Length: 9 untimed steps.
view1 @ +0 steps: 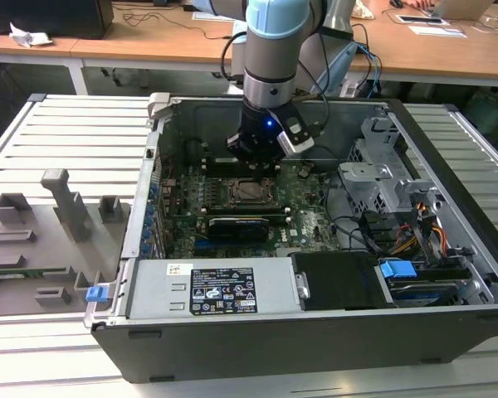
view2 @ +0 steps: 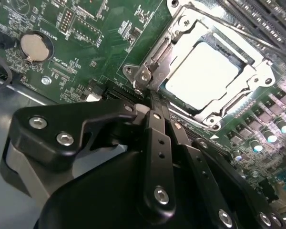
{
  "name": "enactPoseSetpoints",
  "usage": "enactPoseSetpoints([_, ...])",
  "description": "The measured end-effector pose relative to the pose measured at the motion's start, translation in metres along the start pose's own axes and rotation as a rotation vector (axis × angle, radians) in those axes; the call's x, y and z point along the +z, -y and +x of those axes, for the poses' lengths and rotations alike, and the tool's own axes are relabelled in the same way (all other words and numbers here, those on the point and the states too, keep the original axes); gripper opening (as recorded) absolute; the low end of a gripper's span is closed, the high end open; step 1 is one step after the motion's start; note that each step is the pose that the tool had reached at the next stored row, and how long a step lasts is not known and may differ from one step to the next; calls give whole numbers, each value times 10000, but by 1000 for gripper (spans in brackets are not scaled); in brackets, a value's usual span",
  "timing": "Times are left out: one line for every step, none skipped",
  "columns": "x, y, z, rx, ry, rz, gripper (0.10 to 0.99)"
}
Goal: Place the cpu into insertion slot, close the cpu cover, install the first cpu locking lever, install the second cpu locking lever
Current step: 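Install the first cpu locking lever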
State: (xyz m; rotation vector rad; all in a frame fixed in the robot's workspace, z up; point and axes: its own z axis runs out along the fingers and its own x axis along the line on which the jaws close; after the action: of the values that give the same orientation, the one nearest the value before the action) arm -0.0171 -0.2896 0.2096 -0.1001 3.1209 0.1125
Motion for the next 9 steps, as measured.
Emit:
enactPoseSetpoints([-40, -3, -1, -1, 0, 1, 106])
enactPoseSetpoints([-49, -3, -1, -1, -1, 1, 106])
enactPoseSetpoints([-49, 0, -1, -4, 0, -2, 106])
enactPoseSetpoints([-49, 10, 0, -3, 0, -3, 106])
enactPoseSetpoints([-50, 18, 0, -2, -1, -1, 106])
enactPoseSetpoints([-51, 25, 0, -1, -1, -1, 106])
enactPoseSetpoints([-51, 31, 1, -2, -1, -1, 106])
enactPoseSetpoints([-51, 35, 1, -1, 0, -1, 106])
enactPoseSetpoints([-51, 39, 1, -1, 0, -2, 106])
